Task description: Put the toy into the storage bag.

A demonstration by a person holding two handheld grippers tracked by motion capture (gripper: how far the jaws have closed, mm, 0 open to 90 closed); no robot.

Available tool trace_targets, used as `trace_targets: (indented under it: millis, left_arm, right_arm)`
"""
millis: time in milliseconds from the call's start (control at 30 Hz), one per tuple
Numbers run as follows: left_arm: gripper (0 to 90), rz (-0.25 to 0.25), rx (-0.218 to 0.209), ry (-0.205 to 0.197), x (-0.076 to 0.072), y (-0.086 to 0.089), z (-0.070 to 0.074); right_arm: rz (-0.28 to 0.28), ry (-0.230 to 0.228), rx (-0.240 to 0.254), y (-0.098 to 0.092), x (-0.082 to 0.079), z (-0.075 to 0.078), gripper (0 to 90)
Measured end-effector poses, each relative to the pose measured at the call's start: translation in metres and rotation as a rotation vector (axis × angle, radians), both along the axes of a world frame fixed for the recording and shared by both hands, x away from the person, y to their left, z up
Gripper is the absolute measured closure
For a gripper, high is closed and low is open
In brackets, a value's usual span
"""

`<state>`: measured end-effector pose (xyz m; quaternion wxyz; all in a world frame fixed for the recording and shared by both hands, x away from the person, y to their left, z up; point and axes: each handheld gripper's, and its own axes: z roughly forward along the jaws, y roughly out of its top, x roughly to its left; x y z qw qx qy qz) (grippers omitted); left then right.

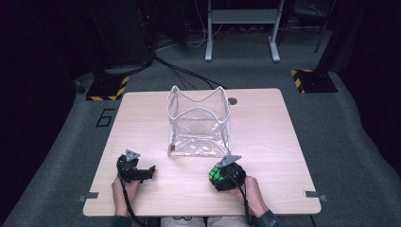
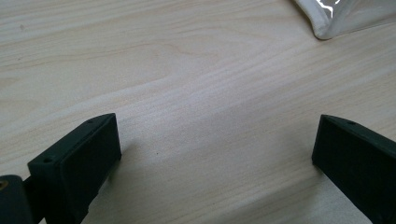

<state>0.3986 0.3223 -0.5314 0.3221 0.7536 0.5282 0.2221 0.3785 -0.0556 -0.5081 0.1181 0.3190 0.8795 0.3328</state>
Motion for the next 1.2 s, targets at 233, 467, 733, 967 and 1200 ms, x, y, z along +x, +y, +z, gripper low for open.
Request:
trace_targets:
  millis: [233,467,733,967,1200]
  left_arm:
    - [0.9,0.002,-0.002,-0.001,0.000,0.000,0.000]
    - [0.9,0.001,-0.001,-0.001,0.000,0.000,0.000]
    - [0.9,0.001,-0.002,-0.001,0.000,0.000,0.000]
    - [0.8,0.001,-0.002,-0.001,0.000,0.000,0.000]
    - [0.9,0.001,-0.002,-0.001,0.000,0.000,0.000]
  right_arm:
    - [0.002,0.009,0.002,0.000,0.000,0.001,33.1]
    - [0.011,-0.004,-0.009,0.000,-0.002,0.007,33.2]
    - [0.019,-0.002,0.000,-0.006,0.000,0.017,33.2]
    - [0.042,-0.015,-0.007,-0.007,0.002,0.029,33.2]
    - [0.043,-0.024,0.006,-0.008,0.004,0.039,33.2]
